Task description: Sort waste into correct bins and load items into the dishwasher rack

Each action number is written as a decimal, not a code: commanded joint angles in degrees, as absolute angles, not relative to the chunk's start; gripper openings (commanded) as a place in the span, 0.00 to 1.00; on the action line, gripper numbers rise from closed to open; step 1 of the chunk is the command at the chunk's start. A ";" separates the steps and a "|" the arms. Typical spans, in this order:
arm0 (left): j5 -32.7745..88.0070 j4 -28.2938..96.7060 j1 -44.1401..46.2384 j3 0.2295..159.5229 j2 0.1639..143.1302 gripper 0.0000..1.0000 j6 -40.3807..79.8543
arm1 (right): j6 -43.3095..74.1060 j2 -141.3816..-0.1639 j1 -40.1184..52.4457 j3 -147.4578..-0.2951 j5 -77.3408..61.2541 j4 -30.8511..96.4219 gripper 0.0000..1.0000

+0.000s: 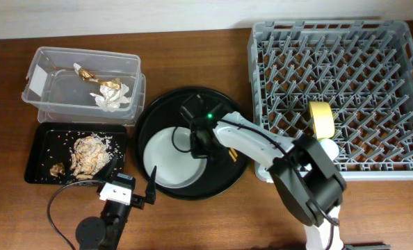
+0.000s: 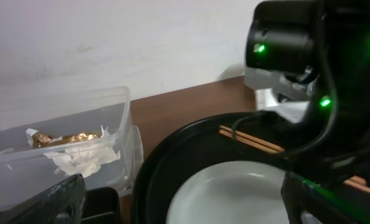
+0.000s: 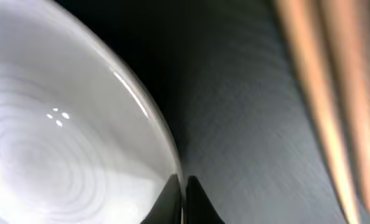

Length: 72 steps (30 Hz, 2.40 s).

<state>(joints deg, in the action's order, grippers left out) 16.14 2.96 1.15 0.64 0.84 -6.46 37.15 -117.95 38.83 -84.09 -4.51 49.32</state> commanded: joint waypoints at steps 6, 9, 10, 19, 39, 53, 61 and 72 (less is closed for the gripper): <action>16.75 3.29 0.99 0.54 0.47 0.99 -6.98 | 25.67 -82.74 20.75 -86.26 47.53 52.56 0.04; 16.78 3.29 0.99 0.54 0.47 0.99 -7.01 | 23.94 -85.52 15.05 -86.26 61.89 51.59 0.04; 16.78 3.29 0.99 0.54 0.47 0.99 -7.01 | 23.92 -87.50 14.06 -86.26 63.99 50.89 0.04; 16.78 3.29 0.99 0.54 0.47 0.99 -7.01 | 7.49 -104.92 13.21 -86.35 67.53 39.79 0.27; 16.78 3.29 0.99 0.54 0.47 0.99 -7.01 | 7.70 -121.40 34.00 -84.42 4.67 47.81 0.30; 16.78 3.29 0.99 0.54 0.47 0.99 -6.98 | 3.18 -115.74 32.23 -86.17 2.15 50.19 0.26; 16.78 3.29 0.99 0.54 0.47 0.99 -6.98 | 2.79 -119.74 31.44 -85.38 0.36 46.28 0.26; 16.78 3.29 0.99 0.54 0.47 1.00 -7.01 | 3.92 -117.27 31.46 -85.25 -6.83 51.05 0.04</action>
<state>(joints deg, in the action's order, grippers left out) 16.14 2.96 1.15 0.64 0.69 -6.46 3.22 -120.27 31.53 -85.27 -4.38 50.70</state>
